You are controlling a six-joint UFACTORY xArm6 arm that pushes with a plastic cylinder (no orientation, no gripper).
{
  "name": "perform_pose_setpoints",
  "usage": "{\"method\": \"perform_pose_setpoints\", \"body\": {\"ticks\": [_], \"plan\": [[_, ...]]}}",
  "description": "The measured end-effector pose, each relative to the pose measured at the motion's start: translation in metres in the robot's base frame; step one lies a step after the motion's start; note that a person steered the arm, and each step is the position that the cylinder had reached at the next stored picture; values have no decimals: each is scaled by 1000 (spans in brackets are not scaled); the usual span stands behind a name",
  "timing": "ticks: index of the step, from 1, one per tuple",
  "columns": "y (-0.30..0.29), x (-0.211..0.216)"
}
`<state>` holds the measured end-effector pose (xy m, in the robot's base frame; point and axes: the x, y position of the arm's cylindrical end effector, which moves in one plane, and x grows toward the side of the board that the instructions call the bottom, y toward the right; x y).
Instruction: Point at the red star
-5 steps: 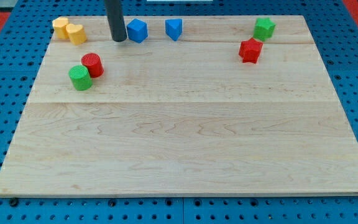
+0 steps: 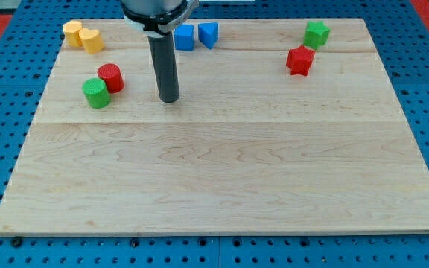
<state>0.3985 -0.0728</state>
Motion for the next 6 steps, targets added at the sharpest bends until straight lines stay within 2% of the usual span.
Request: {"method": "perform_pose_setpoints", "body": {"ticks": [1,3,5,6], "plan": [[77,4],[144,3],[184,3],[232,-5]]}}
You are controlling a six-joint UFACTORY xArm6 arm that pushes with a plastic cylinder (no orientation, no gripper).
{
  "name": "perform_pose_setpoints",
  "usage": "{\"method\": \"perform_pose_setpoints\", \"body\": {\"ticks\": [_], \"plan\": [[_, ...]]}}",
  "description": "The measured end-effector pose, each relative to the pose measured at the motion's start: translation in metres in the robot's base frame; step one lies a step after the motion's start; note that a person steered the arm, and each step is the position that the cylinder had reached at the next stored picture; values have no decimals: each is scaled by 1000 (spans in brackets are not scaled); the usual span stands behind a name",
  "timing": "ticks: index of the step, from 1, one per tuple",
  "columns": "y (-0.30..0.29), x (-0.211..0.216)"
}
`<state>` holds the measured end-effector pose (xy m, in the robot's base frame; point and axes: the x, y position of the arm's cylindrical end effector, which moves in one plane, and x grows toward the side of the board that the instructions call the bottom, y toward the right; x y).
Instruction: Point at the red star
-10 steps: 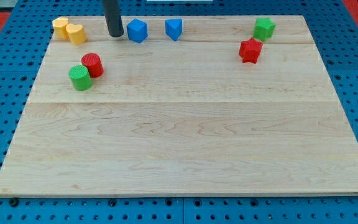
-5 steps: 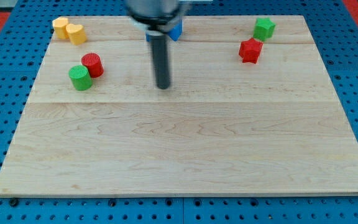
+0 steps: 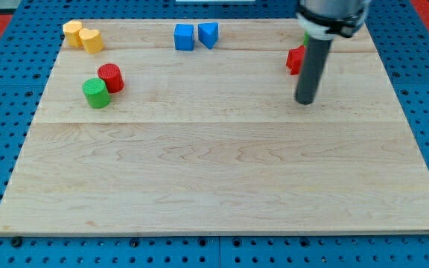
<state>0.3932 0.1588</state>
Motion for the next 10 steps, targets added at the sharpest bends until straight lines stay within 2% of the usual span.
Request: {"method": "perform_pose_setpoints", "body": {"ticks": [1,6,8,10], "plan": [[27,-6],[32,-4],[32,-79],[34,-92]]}}
